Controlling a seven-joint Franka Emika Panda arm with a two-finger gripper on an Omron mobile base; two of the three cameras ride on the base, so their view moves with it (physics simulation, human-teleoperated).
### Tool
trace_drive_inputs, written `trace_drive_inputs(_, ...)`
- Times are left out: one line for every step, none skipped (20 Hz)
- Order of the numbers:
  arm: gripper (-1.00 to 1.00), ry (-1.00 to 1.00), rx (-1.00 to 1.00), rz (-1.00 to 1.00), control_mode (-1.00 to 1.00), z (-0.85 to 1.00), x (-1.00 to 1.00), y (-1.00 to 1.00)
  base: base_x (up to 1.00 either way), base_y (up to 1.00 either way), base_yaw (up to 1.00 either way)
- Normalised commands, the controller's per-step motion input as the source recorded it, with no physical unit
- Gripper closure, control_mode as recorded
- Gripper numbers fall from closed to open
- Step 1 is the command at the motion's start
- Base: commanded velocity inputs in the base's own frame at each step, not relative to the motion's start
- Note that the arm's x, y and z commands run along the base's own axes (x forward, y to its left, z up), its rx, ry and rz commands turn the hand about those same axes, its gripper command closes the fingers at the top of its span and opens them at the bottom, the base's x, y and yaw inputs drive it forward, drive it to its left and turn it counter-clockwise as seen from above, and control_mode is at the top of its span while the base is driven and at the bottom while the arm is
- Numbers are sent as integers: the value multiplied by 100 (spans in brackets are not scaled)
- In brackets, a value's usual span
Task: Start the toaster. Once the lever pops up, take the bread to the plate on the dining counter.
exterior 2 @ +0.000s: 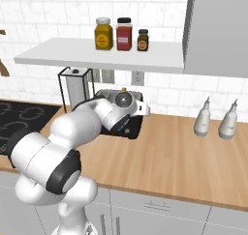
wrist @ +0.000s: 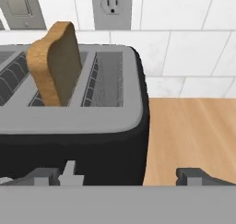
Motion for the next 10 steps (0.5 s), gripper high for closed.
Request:
trace_drive_inputs(-100,0,0,0,-100,-16,11,0,0,0,0)
trace_drive_inputs(-100,0,0,0,-100,-19,7,0,0,0,0)
trace_drive_inputs(-100,0,0,0,-100,-24,4,0,0,0,0)
trace_drive_inputs(-100,0,0,0,-100,-24,2,0,0,0,0)
trace_drive_inputs(-100,0,0,0,-100,-29,2,0,0,0,0)
trace_drive_inputs(-100,0,0,0,-100,-31,0,0,0,0,0)
trace_drive_inputs(-100,0,0,0,-100,-31,0,0,0,0,0)
trace_drive_inputs(-100,0,0,0,-100,-33,0,0,0,0,0)
trace_drive_inputs(-100,0,0,0,-100,-38,0,0,0,0,0)
trace_drive_inputs(-100,0,0,0,-100,-37,0,0,0,0,0)
